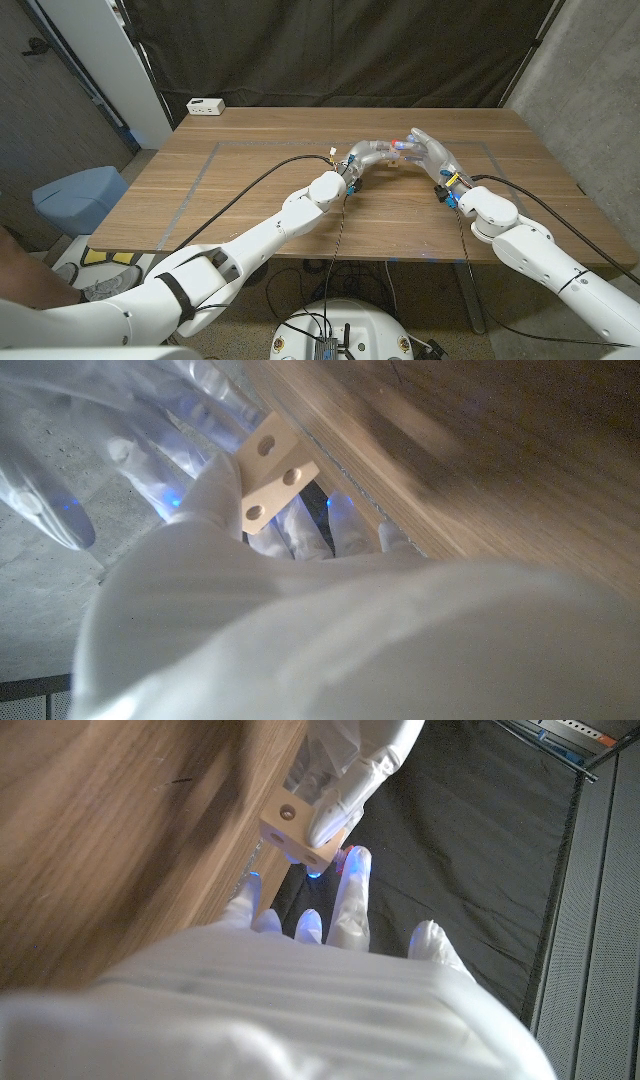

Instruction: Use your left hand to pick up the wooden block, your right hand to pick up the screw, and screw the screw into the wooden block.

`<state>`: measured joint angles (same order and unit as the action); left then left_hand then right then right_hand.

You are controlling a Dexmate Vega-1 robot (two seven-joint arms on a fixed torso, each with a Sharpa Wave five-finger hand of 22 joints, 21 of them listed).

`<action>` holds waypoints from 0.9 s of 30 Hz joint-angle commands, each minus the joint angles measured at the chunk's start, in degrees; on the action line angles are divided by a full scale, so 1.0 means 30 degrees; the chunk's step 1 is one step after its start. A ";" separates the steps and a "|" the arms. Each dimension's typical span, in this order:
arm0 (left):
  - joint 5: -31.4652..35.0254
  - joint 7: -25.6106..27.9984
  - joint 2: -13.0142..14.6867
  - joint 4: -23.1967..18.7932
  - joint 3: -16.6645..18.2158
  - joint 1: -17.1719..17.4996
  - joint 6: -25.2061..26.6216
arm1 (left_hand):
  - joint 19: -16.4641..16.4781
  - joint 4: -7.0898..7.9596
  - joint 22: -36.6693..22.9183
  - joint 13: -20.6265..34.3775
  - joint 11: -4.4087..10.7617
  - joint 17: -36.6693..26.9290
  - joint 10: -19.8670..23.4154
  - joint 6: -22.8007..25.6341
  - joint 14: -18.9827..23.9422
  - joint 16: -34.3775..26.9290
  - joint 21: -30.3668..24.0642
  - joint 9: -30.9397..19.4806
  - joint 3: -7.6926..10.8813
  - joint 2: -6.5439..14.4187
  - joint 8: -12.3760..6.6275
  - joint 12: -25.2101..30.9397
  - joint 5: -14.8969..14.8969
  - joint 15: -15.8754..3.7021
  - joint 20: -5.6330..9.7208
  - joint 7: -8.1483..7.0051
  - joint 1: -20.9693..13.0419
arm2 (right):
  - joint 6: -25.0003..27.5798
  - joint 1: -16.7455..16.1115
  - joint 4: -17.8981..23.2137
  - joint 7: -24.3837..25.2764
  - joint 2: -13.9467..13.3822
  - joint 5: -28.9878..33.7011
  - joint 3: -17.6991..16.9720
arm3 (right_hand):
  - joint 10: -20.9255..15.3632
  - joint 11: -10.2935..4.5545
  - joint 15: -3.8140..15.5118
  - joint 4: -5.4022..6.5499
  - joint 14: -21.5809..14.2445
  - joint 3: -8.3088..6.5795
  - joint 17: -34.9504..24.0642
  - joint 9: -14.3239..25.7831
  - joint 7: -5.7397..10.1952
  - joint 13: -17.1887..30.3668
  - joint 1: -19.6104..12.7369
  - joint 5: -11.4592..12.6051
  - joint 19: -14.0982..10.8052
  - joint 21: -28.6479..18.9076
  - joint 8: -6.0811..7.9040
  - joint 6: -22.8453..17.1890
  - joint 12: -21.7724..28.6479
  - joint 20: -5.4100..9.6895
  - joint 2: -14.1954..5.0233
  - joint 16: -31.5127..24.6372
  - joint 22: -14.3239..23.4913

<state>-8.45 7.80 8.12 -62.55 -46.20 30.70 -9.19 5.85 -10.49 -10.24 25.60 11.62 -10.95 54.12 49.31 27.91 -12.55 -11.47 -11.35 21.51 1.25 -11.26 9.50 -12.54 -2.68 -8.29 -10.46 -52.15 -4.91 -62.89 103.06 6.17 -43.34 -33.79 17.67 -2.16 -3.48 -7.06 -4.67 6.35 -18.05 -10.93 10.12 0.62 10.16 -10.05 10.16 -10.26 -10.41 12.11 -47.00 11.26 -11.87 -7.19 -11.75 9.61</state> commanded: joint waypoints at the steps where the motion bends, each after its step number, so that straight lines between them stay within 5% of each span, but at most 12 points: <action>1: -0.0008 0.0044 -0.0074 0.0140 -0.0012 -0.0082 0.0065 | 0.0101 0.0516 -0.0102 0.1714 0.0101 -0.0039 0.0192 0.1265 0.0158 -0.0021 -0.0125 -0.0092 0.0548 0.1829 -0.0159 0.1313 -0.0065 -0.1201 -0.0031 0.1081 0.1048 | -0.0394 0.0310 -0.0415 -0.0925 -0.0128 -0.0047 0.0213 | 0.0070 -0.0155 0.0118 0.0070 0.0068 -0.0089 -0.0069 0.0069 0.0066 0.0021 0.0079 0.0106 0.0046 -0.0114 -0.0054 -0.0052 0.0008 -0.0075 -0.0072 -0.0060 0.0010; 7: -0.0033 0.0014 -0.0138 0.0339 -0.0010 -0.0157 -0.0034 | 0.0096 0.0519 -0.0102 0.1697 0.0091 -0.0045 0.0203 0.1281 0.0149 -0.0021 -0.0123 -0.0092 0.0556 0.1846 -0.0164 0.1307 -0.0068 -0.1204 -0.0033 0.1080 0.1046 | -0.0285 0.0185 -0.0334 -0.0487 -0.0015 -0.0151 0.0074 | 0.0069 -0.0162 0.0158 0.0073 0.0057 -0.0115 -0.0070 0.0069 0.0090 0.0021 0.0088 0.0113 0.0067 -0.0103 -0.0110 0.0001 -0.0010 -0.0064 -0.0082 -0.0059 0.0010; 14: 0.0056 0.0020 -0.0246 0.0708 -0.0056 -0.0312 -0.0337 | 0.0112 0.0487 -0.0101 0.1698 0.0121 -0.0036 0.0212 0.1280 0.0165 -0.0021 -0.0128 -0.0091 0.0562 0.1820 -0.0163 0.1312 -0.0071 -0.1224 -0.0005 0.1078 0.1015 | -0.0090 -0.0036 -0.0125 0.0155 -0.0067 -0.0063 -0.0169 | -0.0318 0.0059 0.0352 0.0027 -0.0545 -0.0235 -0.0051 0.0075 0.0127 0.0028 0.0091 0.0132 -0.0862 -0.0391 -0.0213 -0.0122 0.0046 0.0645 -0.0036 -0.0229 0.0008; 20: 0.0261 0.0174 -0.0249 0.0825 -0.0100 -0.0401 -0.0507 | 0.0122 0.0472 -0.0101 0.1705 0.0145 -0.0038 0.0222 0.1267 0.0169 -0.0026 -0.0132 -0.0092 0.0558 0.1810 -0.0157 0.1319 -0.0071 -0.1230 0.0007 0.1087 0.0994 | 0.0124 -0.0158 0.0024 0.0659 -0.0020 -0.0113 -0.0381 | -0.0562 0.0368 0.0163 -0.0018 -0.0917 -0.0311 -0.0039 0.0080 0.0117 0.0036 0.0084 0.0133 -0.1357 -0.0486 -0.0270 -0.0164 0.0071 0.0416 0.0011 -0.0307 0.0010; 22: 0.0333 0.0224 -0.0236 0.0836 -0.0113 -0.0417 -0.0573 | 0.0117 0.0471 -0.0101 0.1704 0.0141 -0.0046 0.0213 0.1247 0.0170 -0.0034 -0.0129 -0.0091 0.0550 0.1811 -0.0148 0.1314 -0.0069 -0.1232 -0.0019 0.1088 0.0989 | 0.0091 -0.0195 0.0023 0.0901 0.0119 -0.0128 -0.0450 | -0.0971 0.0871 -0.0283 -0.0041 -0.1219 -0.0373 -0.0035 0.0087 0.0112 0.0048 0.0107 0.0129 -0.1620 -0.0473 -0.0332 -0.0149 0.0145 0.0139 0.0042 -0.0353 0.0013; 27: 0.0434 0.0255 -0.0198 0.0831 -0.0119 -0.0473 -0.0628 | 0.0096 0.0477 -0.0101 0.1708 0.0111 -0.0055 0.0206 0.1220 0.0145 -0.0034 -0.0120 -0.0091 0.0545 0.1829 -0.0138 0.1313 -0.0068 -0.1237 -0.0011 0.1087 0.0980 | 0.0218 -0.0224 0.0111 0.1245 0.0178 -0.0051 -0.0533 | -0.1387 0.0879 -0.0846 -0.0143 -0.1723 -0.0446 0.0007 0.0092 0.0043 0.0053 0.0047 0.0128 -0.1894 -0.0471 -0.0315 -0.0317 0.0207 0.0000 0.0122 -0.0443 0.0023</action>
<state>-7.88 8.16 7.50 -60.53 -46.42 29.69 -10.34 5.85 -10.49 -10.24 25.60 11.61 -10.95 54.12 49.31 27.91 -12.55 -11.47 -11.33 21.51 1.25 -11.44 9.50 -12.31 -2.68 -8.29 -10.46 -52.15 -5.03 -63.12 102.81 7.54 -43.29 -34.09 16.88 -5.85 -0.83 -8.80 -4.98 1.68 -18.83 -10.92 10.28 0.93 10.16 -10.05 10.16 -15.17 -11.31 11.21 -47.29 11.64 -11.88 -7.19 -12.74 9.61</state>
